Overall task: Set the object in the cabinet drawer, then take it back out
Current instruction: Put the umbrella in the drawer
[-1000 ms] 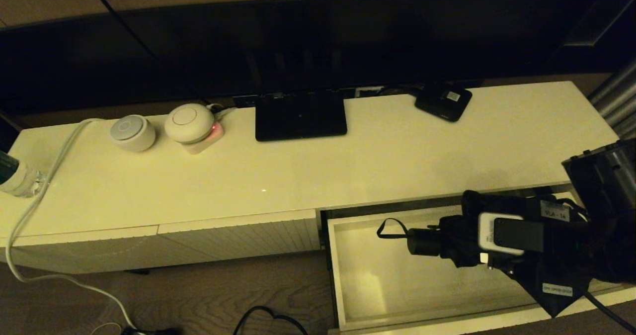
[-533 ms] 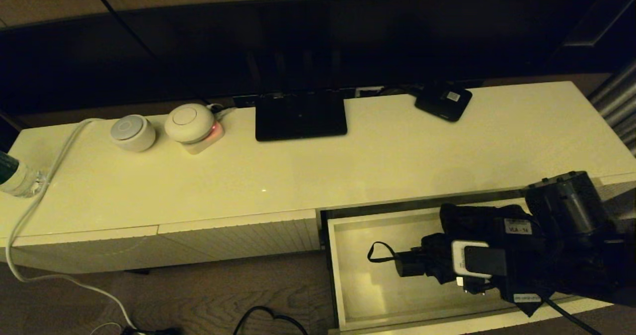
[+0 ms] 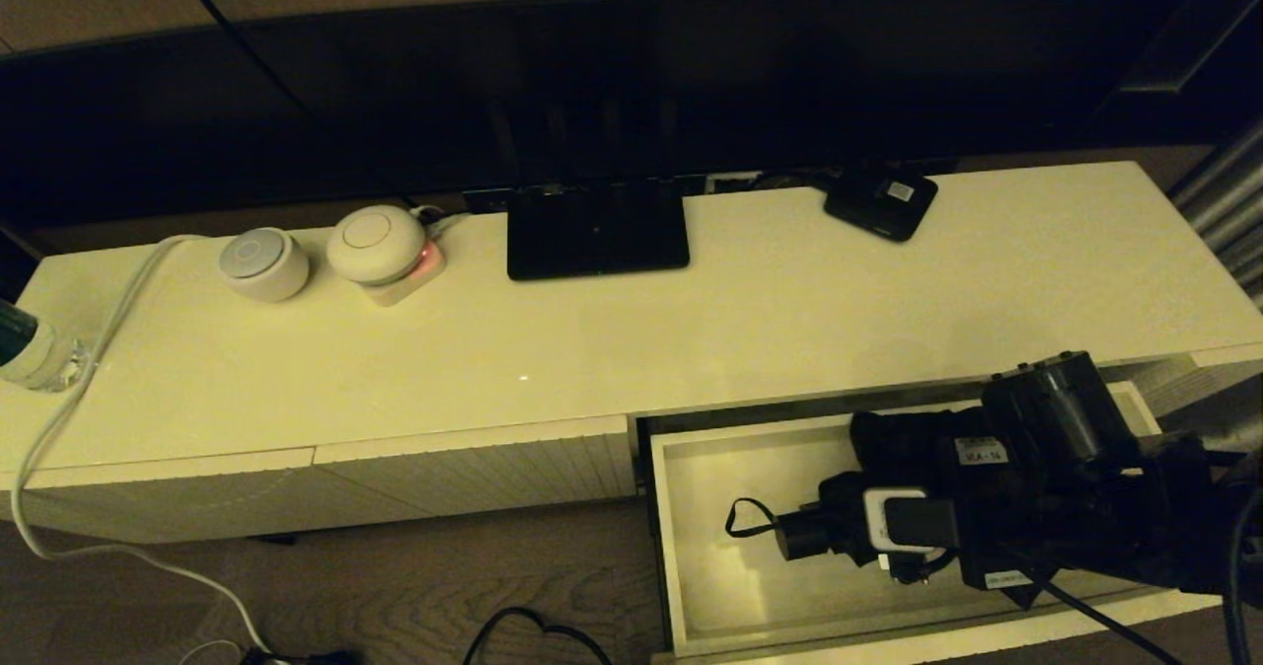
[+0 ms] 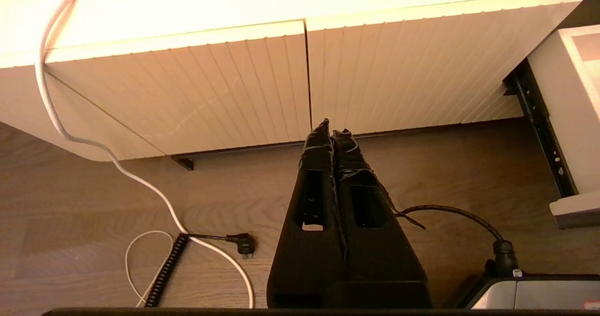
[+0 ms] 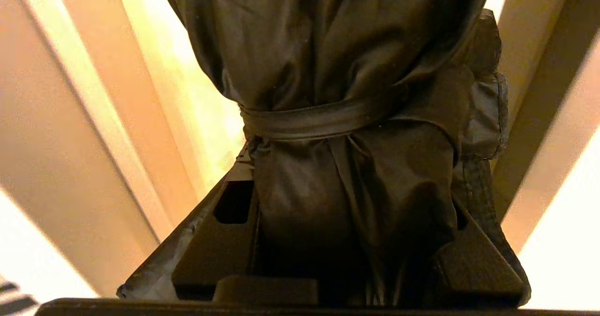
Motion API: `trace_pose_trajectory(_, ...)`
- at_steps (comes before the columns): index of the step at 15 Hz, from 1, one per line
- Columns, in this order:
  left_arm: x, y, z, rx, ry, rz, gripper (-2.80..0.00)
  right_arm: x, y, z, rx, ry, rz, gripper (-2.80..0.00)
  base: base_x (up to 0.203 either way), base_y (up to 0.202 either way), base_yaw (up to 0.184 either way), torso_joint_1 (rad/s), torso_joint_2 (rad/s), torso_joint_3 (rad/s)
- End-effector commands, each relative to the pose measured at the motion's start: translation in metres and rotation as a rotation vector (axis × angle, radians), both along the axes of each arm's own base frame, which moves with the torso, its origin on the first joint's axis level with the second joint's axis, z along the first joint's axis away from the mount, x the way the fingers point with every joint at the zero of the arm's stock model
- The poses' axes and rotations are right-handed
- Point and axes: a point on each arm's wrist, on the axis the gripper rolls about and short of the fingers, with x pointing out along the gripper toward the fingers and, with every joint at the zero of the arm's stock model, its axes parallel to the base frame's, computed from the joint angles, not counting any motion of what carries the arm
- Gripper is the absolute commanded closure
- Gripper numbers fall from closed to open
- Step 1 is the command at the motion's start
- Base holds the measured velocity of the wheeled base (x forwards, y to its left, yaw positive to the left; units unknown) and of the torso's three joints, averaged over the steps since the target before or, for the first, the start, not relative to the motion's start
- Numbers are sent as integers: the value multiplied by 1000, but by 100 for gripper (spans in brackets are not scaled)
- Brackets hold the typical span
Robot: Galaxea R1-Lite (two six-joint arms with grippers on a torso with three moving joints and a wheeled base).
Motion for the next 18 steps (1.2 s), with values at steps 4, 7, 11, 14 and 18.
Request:
trace_pose_trajectory(4,0,0,-1,0,3,2,0,8,-10,-8,-9,-4,-33,0,0,0,0,0,0,0)
trace_pose_trajectory(7,0,0,-1,0,3,2,0,4,-10,-4,-7,-18,-26,0,0,0,0,0,0,0)
trace_pose_trajectory(11,0,0,-1,0,3,2,0,4,-9,-3,-5,-21,-26,0,0,0,0,0,0,0)
trace_pose_trajectory(14,0,0,-1,0,3,2,0,4,-9,-2,-8,-25,-20,-280,0,0,0,0,0,0)
trace_pose_trajectory(18,0,0,-1,0,2,2,0,6,-9,-1,4,-50,-28,-280,0,0,0,0,0,0)
